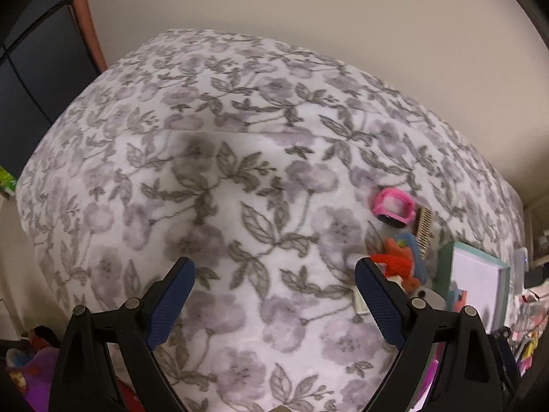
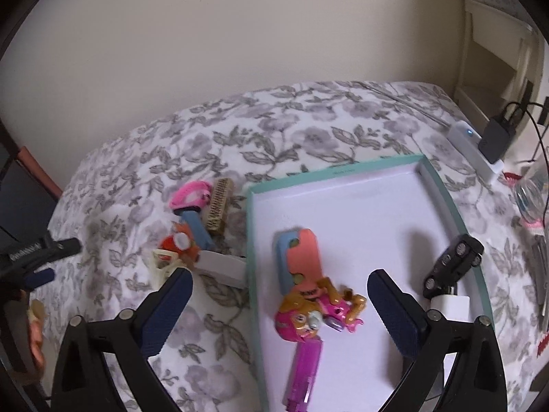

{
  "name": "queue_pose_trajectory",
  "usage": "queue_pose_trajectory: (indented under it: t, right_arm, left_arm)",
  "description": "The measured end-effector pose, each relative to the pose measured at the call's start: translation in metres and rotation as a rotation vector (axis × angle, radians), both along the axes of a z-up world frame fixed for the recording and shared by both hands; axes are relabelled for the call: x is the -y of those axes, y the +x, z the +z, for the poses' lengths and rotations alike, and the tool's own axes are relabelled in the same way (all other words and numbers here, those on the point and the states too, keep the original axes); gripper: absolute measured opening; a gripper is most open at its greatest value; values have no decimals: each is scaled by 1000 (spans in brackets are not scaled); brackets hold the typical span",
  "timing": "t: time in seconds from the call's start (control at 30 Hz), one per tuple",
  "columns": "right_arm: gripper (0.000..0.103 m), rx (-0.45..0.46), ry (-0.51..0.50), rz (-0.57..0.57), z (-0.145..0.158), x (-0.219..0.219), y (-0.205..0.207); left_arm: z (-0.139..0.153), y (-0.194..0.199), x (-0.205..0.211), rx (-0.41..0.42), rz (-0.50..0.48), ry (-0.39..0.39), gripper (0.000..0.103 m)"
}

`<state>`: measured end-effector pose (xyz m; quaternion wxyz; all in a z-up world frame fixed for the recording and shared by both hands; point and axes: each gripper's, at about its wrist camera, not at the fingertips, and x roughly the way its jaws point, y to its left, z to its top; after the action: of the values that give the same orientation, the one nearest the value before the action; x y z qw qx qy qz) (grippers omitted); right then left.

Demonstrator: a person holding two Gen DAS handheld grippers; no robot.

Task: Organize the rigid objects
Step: 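Move the left tool to the cream plastic clip while the right tool approaches the white coiled cable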

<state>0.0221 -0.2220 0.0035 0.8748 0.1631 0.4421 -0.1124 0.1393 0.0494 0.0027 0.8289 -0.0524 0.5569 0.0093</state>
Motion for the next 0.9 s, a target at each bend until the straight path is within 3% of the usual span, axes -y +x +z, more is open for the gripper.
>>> queue_pose_trajectory:
  t: [0.17,0.33,0.47,0.63,0.77,0.9]
  right_arm:
    - [103,48,10,27,13,-10,4]
    - [102,62,-24,70,14,-24,10]
    - [92,37,-21,102,4,-29,20]
    - [81,-3,2,112,-15,-26,30]
    - [67,-23,23,127,-27,-25,37]
    - [62,-29,27,166,-33,-31,43]
  left_arm:
    - [-3,-5,5,11,-6,-13,94]
    - [-12,-5,5,54,31,-84,94]
    - [-38,5,13,-55,15,-162,94]
    - [-44,8,19,-84,14,-208,94]
    - [-50,8,26,-113,15,-261,94]
    - [-56,8,39,-138,-22,-277,94]
